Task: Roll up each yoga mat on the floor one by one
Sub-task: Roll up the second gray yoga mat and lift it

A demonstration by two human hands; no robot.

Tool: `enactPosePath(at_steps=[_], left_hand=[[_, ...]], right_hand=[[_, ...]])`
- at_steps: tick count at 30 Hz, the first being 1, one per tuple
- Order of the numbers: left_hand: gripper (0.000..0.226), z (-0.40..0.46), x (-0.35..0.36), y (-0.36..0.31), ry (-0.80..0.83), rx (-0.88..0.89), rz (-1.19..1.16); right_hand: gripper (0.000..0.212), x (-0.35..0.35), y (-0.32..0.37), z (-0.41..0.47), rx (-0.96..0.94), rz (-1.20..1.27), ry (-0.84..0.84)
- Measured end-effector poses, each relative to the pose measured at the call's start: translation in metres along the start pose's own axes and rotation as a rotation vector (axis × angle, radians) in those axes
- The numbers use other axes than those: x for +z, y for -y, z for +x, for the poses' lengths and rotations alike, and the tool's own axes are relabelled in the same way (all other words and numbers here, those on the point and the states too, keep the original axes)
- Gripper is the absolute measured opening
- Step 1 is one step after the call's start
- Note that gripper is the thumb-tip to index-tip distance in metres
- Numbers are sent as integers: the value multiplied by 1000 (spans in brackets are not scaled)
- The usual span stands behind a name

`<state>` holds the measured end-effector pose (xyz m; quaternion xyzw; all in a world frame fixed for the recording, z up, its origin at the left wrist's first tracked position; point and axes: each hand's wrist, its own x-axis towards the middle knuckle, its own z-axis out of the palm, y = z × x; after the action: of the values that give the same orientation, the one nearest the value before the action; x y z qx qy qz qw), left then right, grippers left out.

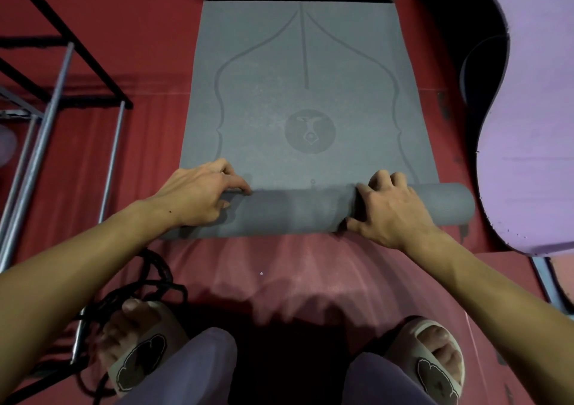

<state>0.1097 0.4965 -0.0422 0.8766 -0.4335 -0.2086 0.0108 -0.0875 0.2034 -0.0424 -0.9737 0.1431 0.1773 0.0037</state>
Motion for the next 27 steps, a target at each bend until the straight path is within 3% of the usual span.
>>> enactPosePath(at_steps=[7,17,27], left_hand=[[41,-6,4,-9,-164,-56,69],[31,-7,2,-10,-193,-71,37],[90,-6,9,-17,-82,-91,153]], right_hand=[[67,-5,-4,6,35,206,-46],[54,-2,-1,5,55,112,-111],[52,4,-5,10,1,192,-236]])
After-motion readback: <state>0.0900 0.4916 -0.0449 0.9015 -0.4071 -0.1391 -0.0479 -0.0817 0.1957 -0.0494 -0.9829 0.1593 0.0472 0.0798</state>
